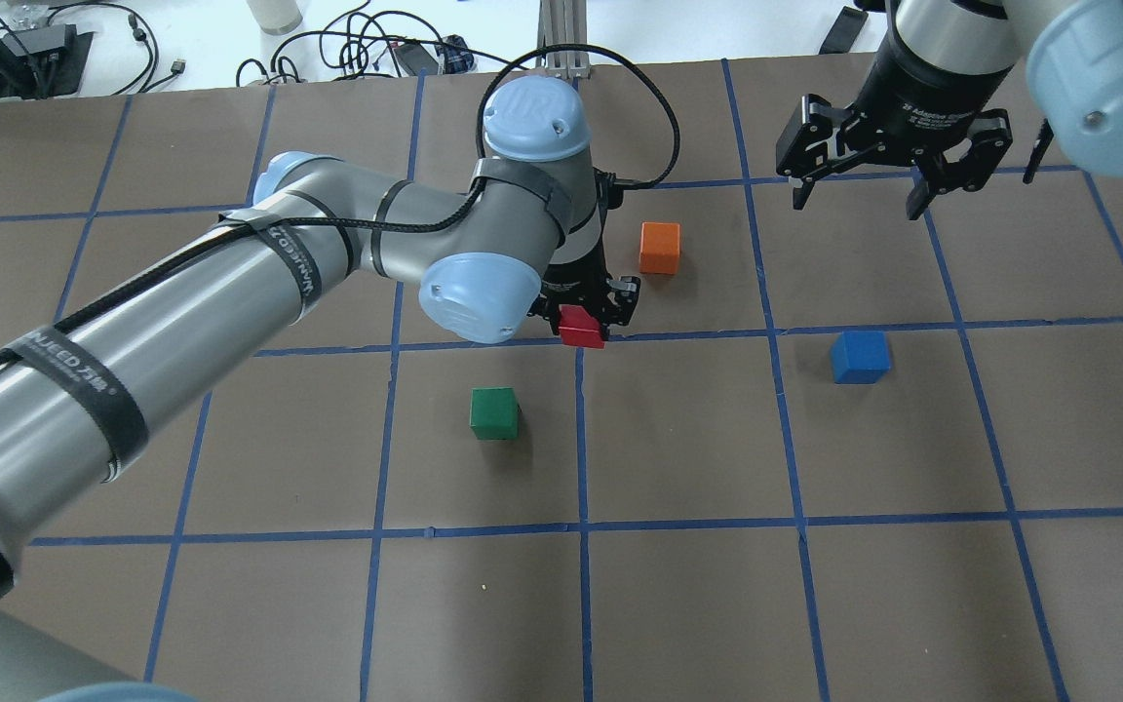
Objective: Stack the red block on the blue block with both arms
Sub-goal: 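Carry the red cube with the left gripper toward the table center, then open the left gripper to release the red cube on the table, then raise the left gripper away while the right gripper reaches toward the red cube, then grasp the red cube with the right gripper and lift it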
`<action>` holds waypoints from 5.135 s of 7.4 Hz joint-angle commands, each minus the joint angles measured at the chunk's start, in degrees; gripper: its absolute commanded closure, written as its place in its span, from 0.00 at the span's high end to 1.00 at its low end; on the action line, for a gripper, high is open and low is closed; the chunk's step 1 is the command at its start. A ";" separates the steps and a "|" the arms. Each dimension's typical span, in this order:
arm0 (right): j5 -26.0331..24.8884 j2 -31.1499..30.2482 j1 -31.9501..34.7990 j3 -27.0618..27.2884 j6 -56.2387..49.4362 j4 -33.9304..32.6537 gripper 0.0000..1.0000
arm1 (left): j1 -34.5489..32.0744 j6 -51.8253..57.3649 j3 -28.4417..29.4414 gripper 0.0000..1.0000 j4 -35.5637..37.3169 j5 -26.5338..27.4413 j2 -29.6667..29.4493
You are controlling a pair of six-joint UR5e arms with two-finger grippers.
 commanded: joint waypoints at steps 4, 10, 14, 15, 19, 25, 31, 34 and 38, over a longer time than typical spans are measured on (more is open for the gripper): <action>-0.22 -0.04 -0.09 -0.18 0.09 0.12 1.00 | -3.62 -0.95 0.71 0.92 0.39 0.45 -4.01; 1.28 0.48 4.72 4.45 12.07 -0.83 1.00 | 16.02 5.70 7.98 1.00 -14.00 7.41 9.33; 1.18 5.39 13.61 15.98 35.87 -21.61 1.00 | 29.65 13.71 16.51 1.00 -27.89 3.96 16.46; 1.01 8.19 16.67 16.61 38.38 -25.06 1.00 | 30.65 14.51 15.92 1.00 -28.70 3.97 17.69; -3.12 14.90 21.80 16.96 44.74 -32.48 1.00 | 25.92 10.30 3.63 1.00 -25.55 3.97 23.05; -3.03 19.73 21.71 17.76 49.31 -37.75 0.97 | 25.91 11.18 1.16 1.00 -25.63 3.88 24.55; -4.70 22.02 21.44 18.19 50.27 -40.74 0.00 | 25.83 11.79 0.44 1.00 -25.63 3.97 24.64; -8.88 18.88 19.35 17.58 47.66 -37.77 0.00 | 25.83 11.79 0.62 1.00 -25.54 3.97 24.56; -8.92 9.11 5.66 18.11 14.96 -26.44 0.00 | 25.83 11.79 0.62 1.00 -25.54 3.97 24.38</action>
